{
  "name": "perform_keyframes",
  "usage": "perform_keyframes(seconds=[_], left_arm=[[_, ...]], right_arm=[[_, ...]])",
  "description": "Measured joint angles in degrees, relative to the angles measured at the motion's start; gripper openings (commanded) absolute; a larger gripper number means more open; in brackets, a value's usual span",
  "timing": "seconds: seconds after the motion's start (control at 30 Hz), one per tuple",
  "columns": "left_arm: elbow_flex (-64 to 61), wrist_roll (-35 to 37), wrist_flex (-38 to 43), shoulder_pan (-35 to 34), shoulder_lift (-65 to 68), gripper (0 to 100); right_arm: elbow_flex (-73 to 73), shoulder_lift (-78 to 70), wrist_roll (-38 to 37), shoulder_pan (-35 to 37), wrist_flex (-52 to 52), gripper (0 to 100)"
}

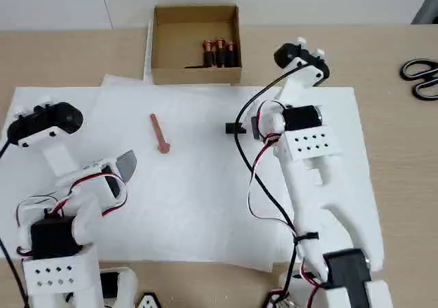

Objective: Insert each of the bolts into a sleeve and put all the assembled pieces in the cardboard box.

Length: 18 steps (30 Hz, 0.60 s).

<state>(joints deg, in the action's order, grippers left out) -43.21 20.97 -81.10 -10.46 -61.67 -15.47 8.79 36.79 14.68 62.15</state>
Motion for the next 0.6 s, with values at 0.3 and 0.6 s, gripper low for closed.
perform_keyframes(seconds=[0.3,0.6], left_arm=[[0.0,0.0,0.0,0.0,0.0,25],[-0.1,0.0,0.0,0.0,0.0,25]], right_arm=[[0.0,-10.6,9.7,6.2,-10.5,17.3],[0.0,-18.8,12.1,8.4,-21.4,17.3]])
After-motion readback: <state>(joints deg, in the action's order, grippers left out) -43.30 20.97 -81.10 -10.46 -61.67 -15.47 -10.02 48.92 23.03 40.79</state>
